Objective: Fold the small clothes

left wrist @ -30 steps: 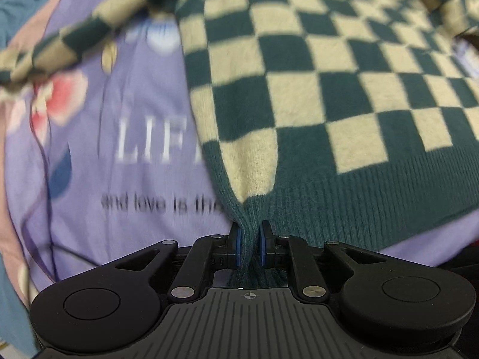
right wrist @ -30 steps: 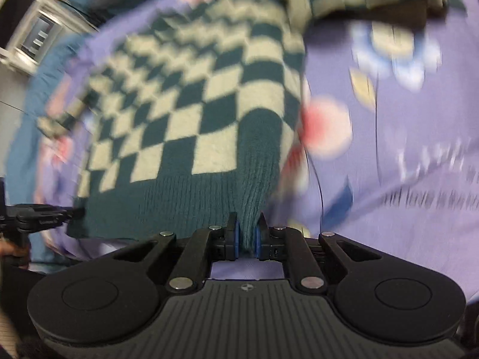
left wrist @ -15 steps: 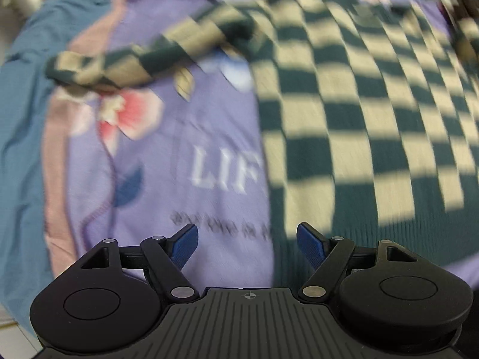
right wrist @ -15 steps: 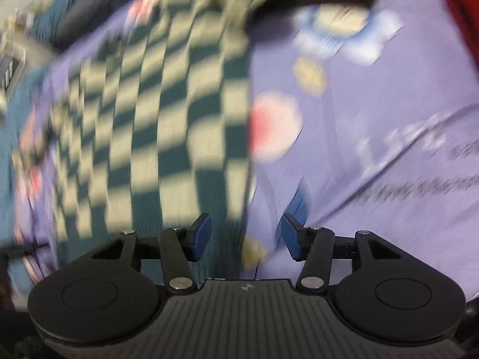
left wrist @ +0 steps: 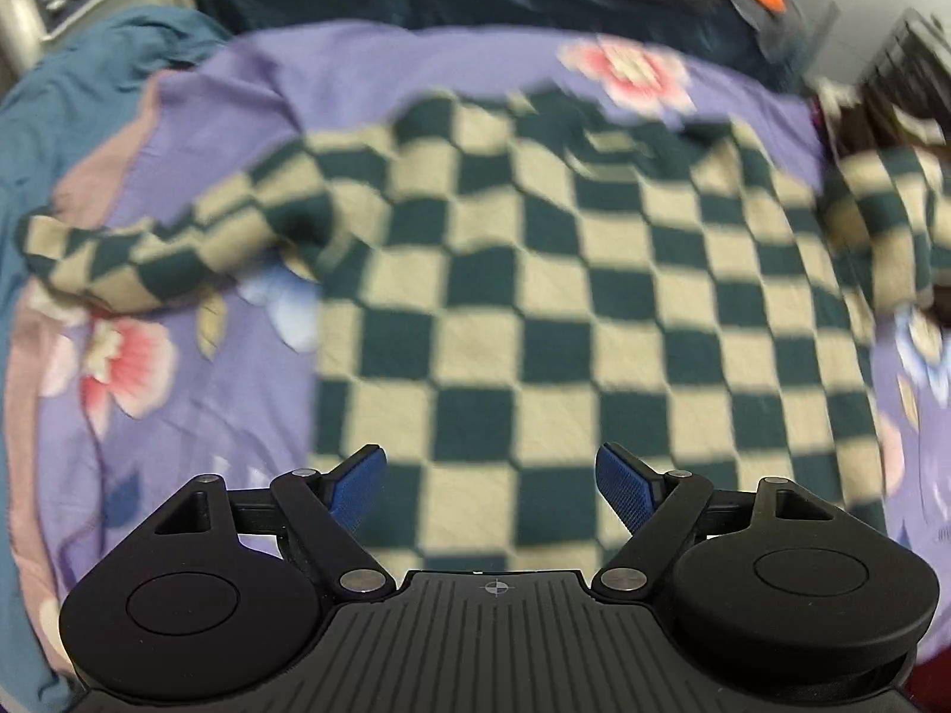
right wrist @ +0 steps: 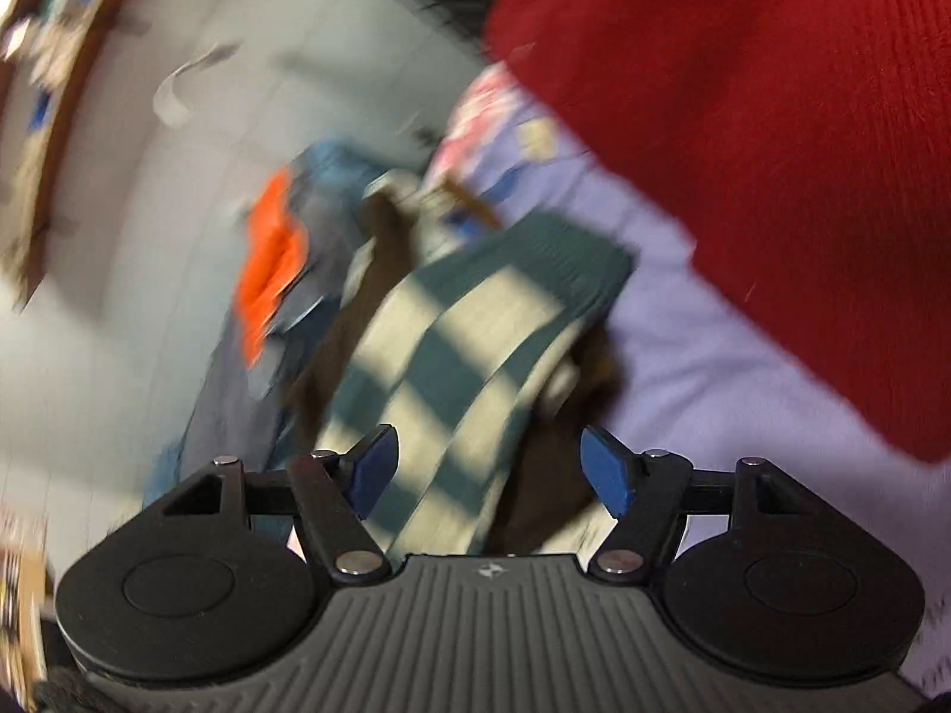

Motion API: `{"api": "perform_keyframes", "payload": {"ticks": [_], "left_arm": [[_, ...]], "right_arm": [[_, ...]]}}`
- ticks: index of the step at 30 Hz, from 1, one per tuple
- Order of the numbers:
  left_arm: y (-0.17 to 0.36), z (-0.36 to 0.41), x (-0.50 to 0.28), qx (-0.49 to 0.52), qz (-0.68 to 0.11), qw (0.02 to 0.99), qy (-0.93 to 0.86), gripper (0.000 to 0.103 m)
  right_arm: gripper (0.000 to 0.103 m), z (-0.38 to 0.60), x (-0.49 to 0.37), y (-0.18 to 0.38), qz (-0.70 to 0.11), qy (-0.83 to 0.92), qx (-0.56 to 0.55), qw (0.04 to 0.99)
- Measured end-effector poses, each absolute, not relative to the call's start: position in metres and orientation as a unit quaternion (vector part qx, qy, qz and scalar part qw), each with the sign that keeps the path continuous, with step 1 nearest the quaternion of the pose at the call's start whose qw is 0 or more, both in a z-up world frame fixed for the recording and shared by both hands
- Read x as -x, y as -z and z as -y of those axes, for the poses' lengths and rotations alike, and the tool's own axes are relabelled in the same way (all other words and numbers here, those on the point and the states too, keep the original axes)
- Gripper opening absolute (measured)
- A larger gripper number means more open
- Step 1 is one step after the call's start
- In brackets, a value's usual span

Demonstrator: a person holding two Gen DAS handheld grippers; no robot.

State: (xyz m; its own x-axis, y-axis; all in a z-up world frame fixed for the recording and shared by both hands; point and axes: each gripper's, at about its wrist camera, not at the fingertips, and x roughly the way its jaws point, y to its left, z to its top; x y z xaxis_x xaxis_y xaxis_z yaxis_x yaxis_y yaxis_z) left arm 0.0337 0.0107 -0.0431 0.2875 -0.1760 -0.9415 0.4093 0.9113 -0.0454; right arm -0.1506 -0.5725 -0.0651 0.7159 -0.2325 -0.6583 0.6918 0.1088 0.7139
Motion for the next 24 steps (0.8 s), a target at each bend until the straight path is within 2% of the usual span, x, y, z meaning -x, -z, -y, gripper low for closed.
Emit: {"api": "perform_keyframes", "payload": {"ticks": [3,8,11,13,16,18,19,20,21,24], "left_arm": [[0.053,0.002,-0.013,-0.140,-0.578,0.781,0.188,0.103],[0.057,0.005,0.006,-0.188,-0.581,0.775,0.163,0.103],[0.056,0.001,0.009,-0.185,-0.590,0.772,0.147,0.103],[0.055,0.001,0.011,-0.178,-0.594,0.772,0.138,0.103],[0.054,0.004,0.014,-0.173,-0.595,0.773,0.138,0.103],[0.056,0.008,0.016,-0.178,-0.596,0.770,0.142,0.103],[0.057,0.010,0.017,-0.183,-0.596,0.769,0.142,0.103],[0.058,0.012,0.017,-0.188,-0.596,0.768,0.143,0.103],[0.060,0.014,0.016,-0.193,-0.596,0.766,0.144,0.103],[0.063,0.018,0.014,-0.200,-0.597,0.762,0.151,0.103]], "right_arm": [[0.072,0.593,0.141,0.091,-0.192,0.355,-0.589,0.700],[0.062,0.617,0.124,0.124,-0.180,0.375,-0.598,0.685],[0.062,0.624,0.115,0.140,-0.169,0.385,-0.604,0.677],[0.057,0.624,0.117,0.149,-0.138,0.399,-0.611,0.669],[0.055,0.622,0.119,0.155,-0.109,0.398,-0.621,0.666],[0.045,0.622,0.119,0.156,-0.119,0.392,-0.612,0.676],[0.032,0.623,0.121,0.157,-0.119,0.386,-0.614,0.678],[0.014,0.624,0.124,0.157,-0.113,0.379,-0.618,0.679],[0.011,0.625,0.128,0.157,-0.109,0.374,-0.622,0.679],[0.011,0.625,0.135,0.141,-0.113,0.362,-0.612,0.694]]}}
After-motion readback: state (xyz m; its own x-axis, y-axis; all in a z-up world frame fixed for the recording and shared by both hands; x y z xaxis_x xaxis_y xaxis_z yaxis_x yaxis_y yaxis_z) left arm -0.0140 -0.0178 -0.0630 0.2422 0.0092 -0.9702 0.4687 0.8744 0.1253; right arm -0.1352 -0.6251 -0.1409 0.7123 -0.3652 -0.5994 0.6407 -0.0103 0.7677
